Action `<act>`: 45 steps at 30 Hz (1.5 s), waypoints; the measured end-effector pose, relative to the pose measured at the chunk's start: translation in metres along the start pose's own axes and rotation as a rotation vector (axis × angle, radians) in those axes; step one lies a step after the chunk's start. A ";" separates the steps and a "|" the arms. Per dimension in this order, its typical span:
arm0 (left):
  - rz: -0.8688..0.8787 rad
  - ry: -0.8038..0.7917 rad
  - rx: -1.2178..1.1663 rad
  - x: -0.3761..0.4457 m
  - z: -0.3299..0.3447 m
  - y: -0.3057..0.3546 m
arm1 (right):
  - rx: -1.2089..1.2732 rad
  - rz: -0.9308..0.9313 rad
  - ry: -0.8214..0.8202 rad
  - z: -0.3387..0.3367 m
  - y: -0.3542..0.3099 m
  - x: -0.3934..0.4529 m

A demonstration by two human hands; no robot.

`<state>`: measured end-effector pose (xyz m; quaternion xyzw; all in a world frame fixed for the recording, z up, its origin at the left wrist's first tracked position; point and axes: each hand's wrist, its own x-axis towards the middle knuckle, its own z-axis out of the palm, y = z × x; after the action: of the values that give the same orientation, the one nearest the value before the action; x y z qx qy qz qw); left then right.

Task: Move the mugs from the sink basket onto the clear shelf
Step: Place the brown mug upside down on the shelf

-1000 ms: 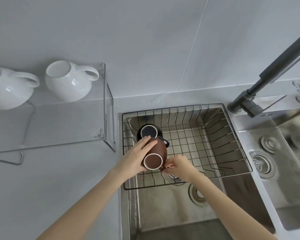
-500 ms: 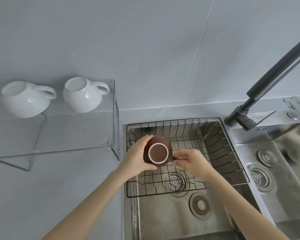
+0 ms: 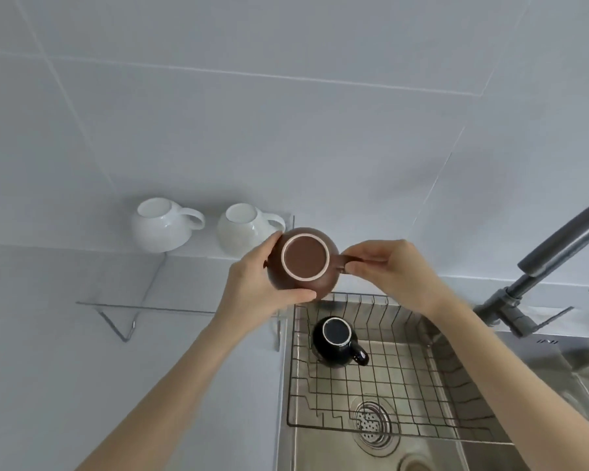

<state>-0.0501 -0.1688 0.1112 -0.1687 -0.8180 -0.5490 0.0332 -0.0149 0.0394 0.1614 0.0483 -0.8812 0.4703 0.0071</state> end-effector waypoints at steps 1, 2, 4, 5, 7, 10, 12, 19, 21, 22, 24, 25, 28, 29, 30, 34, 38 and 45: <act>-0.021 0.034 0.001 0.000 -0.013 -0.002 | 0.002 -0.024 -0.007 0.011 -0.008 0.009; -0.045 0.061 -0.006 -0.001 -0.027 -0.005 | 0.008 -0.043 -0.016 0.023 -0.014 0.018; -0.106 0.095 -0.033 0.000 -0.052 -0.017 | 0.031 -0.071 -0.045 0.048 -0.025 0.035; -0.143 0.099 -0.032 0.001 -0.065 -0.024 | 0.042 -0.078 -0.059 0.060 -0.029 0.043; -0.200 0.085 -0.015 0.001 -0.092 -0.037 | 0.045 -0.089 -0.081 0.088 -0.037 0.058; -0.260 0.062 0.010 0.001 -0.127 -0.055 | 0.047 -0.086 -0.125 0.126 -0.045 0.079; -0.295 0.060 0.021 0.001 -0.142 -0.063 | 0.049 -0.078 -0.140 0.145 -0.048 0.088; -0.370 0.099 0.012 0.001 -0.177 -0.092 | 0.045 -0.087 -0.168 0.191 -0.059 0.118; -0.383 0.095 0.007 0.000 -0.184 -0.099 | 0.037 -0.092 -0.180 0.201 -0.060 0.122; -0.393 0.098 -0.004 0.000 -0.187 -0.102 | 0.035 -0.088 -0.185 0.205 -0.060 0.123; -0.409 0.099 -0.035 -0.001 -0.193 -0.108 | 0.036 -0.084 -0.188 0.213 -0.060 0.126; -0.413 0.094 -0.046 -0.002 -0.195 -0.110 | 0.036 -0.077 -0.189 0.215 -0.060 0.125; -0.426 0.071 -0.047 0.000 -0.204 -0.115 | 0.045 -0.045 -0.186 0.222 -0.059 0.125; -0.423 0.052 -0.039 0.001 -0.206 -0.116 | 0.061 -0.032 -0.186 0.224 -0.059 0.125; -0.421 0.032 -0.026 0.002 -0.208 -0.116 | 0.074 -0.024 -0.183 0.226 -0.059 0.124; -0.419 -0.003 -0.020 0.001 -0.214 -0.119 | 0.069 -0.019 -0.164 0.232 -0.060 0.120; -0.431 0.005 -0.034 0.000 -0.215 -0.118 | 0.091 0.001 -0.156 0.235 -0.060 0.119; -0.462 0.023 -0.034 0.000 -0.211 -0.118 | 0.121 0.006 -0.134 0.235 -0.061 0.114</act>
<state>-0.1143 -0.4009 0.0903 0.0290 -0.8250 -0.5576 -0.0869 -0.1152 -0.1985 0.0869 0.0772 -0.8498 0.5183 -0.0561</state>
